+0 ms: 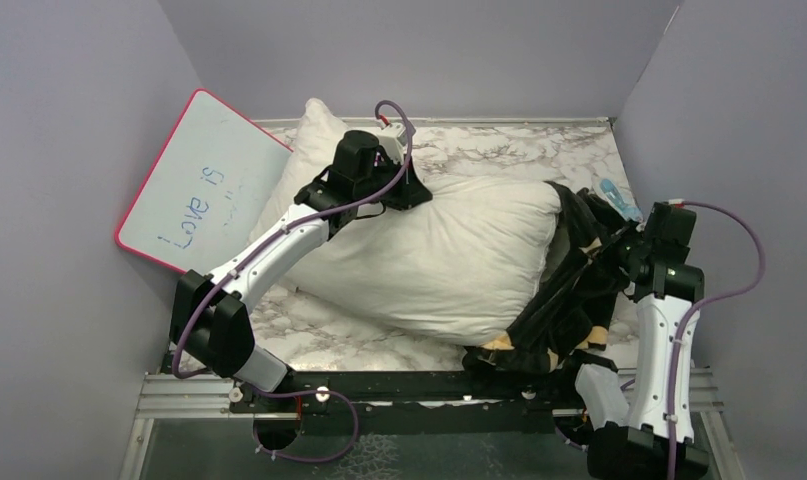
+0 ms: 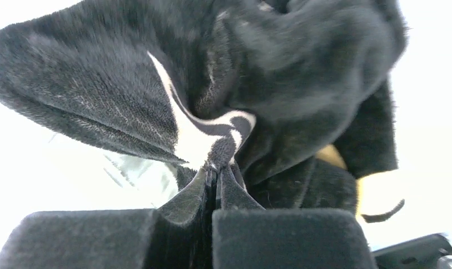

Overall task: Remove the pillowcase from the pillow
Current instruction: Remove the pillow from the pillowcase.

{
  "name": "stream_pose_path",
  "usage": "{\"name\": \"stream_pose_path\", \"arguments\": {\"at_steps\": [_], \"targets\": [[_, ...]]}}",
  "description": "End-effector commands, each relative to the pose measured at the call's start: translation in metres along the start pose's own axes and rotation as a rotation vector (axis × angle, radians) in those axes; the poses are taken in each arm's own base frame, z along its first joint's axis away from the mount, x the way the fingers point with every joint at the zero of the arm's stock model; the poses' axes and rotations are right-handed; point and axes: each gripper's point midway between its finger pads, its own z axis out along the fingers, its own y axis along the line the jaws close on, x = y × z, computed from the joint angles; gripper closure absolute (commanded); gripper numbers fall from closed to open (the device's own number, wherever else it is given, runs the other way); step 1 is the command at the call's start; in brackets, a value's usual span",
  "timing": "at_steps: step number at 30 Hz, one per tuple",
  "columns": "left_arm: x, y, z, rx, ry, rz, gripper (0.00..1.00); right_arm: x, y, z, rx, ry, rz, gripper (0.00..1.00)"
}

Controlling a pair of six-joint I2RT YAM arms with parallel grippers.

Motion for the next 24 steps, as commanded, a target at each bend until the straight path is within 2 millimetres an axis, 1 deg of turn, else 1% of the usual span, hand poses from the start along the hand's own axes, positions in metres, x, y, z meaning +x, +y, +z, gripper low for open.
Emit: {"name": "stream_pose_path", "arguments": {"at_steps": [1, 5, 8, 11, 12, 13, 14, 16, 17, 18, 20, 22, 23, 24], "targets": [[-0.006, 0.01, -0.008, -0.051, 0.045, -0.014, 1.0, -0.047, -0.056, -0.024, 0.346, -0.279, 0.08, 0.99], [-0.015, 0.013, -0.01, -0.05, 0.034, -0.014, 1.0, -0.035, -0.065, -0.012, 0.383, -0.231, 0.13, 0.97], [-0.018, 0.01, -0.012, -0.027, 0.034, -0.006, 1.0, -0.033, -0.061, -0.002, 0.356, -0.194, 0.093, 0.92], [-0.02, 0.008, -0.015, -0.023, 0.029, -0.001, 1.0, -0.034, -0.065, 0.001, 0.376, -0.187, 0.071, 0.91], [-0.021, 0.008, -0.016, -0.024, 0.023, 0.001, 1.0, -0.034, -0.062, 0.003, 0.357, -0.172, 0.045, 0.91], [-0.022, 0.007, -0.017, -0.021, 0.021, 0.002, 1.0, -0.032, -0.058, 0.006, 0.331, -0.151, 0.021, 0.88], [-0.025, 0.005, -0.017, -0.014, 0.017, 0.005, 1.0, -0.028, -0.053, 0.01, 0.299, -0.121, -0.005, 0.72], [-0.029, -0.001, -0.016, 0.019, 0.018, 0.011, 1.0, -0.018, -0.046, 0.014, 0.253, -0.056, -0.025, 0.31], [-0.032, -0.005, -0.015, 0.039, 0.018, 0.014, 1.0, -0.012, -0.043, 0.014, 0.236, -0.024, -0.015, 0.19], [-0.035, -0.01, -0.014, 0.062, 0.019, 0.016, 1.0, -0.007, -0.036, 0.013, 0.198, 0.006, -0.008, 0.13], [-0.045, -0.017, -0.011, 0.091, 0.01, 0.022, 1.0, 0.004, -0.014, 0.009, 0.079, 0.058, 0.0, 0.12], [-0.055, -0.02, -0.007, 0.102, -0.005, 0.03, 1.0, 0.013, 0.016, 0.001, -0.104, 0.098, -0.032, 0.12], [-0.064, -0.024, -0.006, 0.111, -0.019, 0.038, 1.0, 0.018, 0.034, -0.008, -0.216, 0.105, -0.051, 0.11], [-0.069, -0.027, -0.004, 0.119, -0.024, 0.042, 1.0, 0.023, 0.05, -0.016, -0.322, 0.12, -0.066, 0.07]]}}
